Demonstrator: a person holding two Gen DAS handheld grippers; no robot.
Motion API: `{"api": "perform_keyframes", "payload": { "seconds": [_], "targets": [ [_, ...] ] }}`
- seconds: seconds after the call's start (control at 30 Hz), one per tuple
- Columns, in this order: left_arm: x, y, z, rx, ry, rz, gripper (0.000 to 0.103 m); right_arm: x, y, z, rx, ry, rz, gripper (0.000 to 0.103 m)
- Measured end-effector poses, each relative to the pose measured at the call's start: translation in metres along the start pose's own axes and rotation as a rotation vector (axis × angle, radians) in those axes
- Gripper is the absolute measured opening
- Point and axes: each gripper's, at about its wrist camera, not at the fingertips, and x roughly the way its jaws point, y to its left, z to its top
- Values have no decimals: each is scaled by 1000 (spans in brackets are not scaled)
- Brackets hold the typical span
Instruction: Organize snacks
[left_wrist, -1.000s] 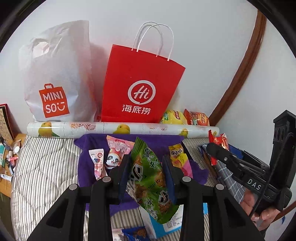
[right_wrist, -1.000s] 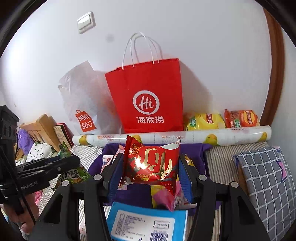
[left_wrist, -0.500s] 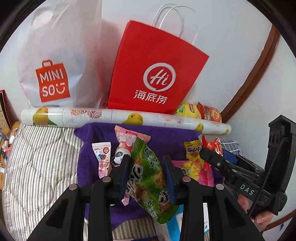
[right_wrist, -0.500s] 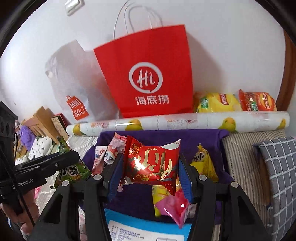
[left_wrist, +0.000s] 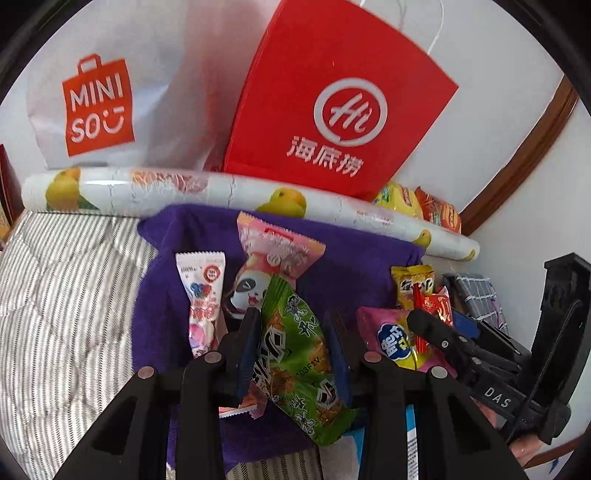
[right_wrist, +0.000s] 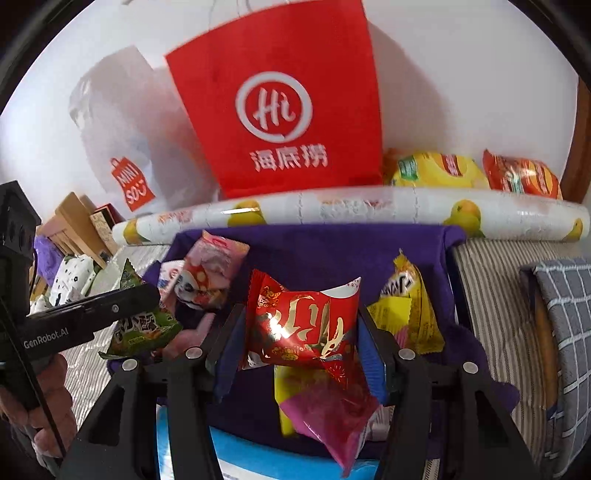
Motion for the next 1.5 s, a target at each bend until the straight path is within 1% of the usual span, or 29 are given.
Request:
{"api": "perform_keyframes", "payload": {
  "seconds": [0.13,0.3,0.47,0.5,0.6,0.67,0.8,0.9,0.93,1.0,1.1,1.3,1.4,1.5],
  "targets": [
    [9,0,-5,-8,19,-5,34,-1,-6,-2,18,3,30,59],
    [10,0,-7,-4,13,-1,34,0,-9,-6,27,4,29,60],
    [14,-2,-9,-3,9,0,34,0,-5,-7,7,0,15,61],
    [14,-3,-9,-2,8,1,34,0,-4,-7,3,-2,13,61],
    [14,-4,-10,6,5,4,34,0,-4,-7,3,4,5,71],
    [14,-5,-11,16,2,5,34,0,-5,-7,5,7,2,71],
    [16,-6,-12,20,11,9,42,-4,-6,-6,2,-7,-13,71],
    [19,-7,-12,16,36,-3,46,-11,-7,-4,-6,-46,-37,72],
    [19,-7,-12,15,36,-5,47,-15,-7,-4,-5,-69,-43,74],
    [16,-8,-12,15,26,-5,55,-21,-8,-3,-2,-98,-36,78],
    [10,-9,-11,19,4,-9,59,-27,-8,-2,2,-131,-22,79],
    [-1,-8,-9,16,-17,-16,60,-34,-8,0,6,-161,-18,79],
    [-6,-9,-8,24,-17,-4,60,-41,-6,-1,19,-170,-17,79],
    [-13,-7,-11,32,-17,-3,60,-55,0,-9,26,-169,-5,79]
  ]
}}
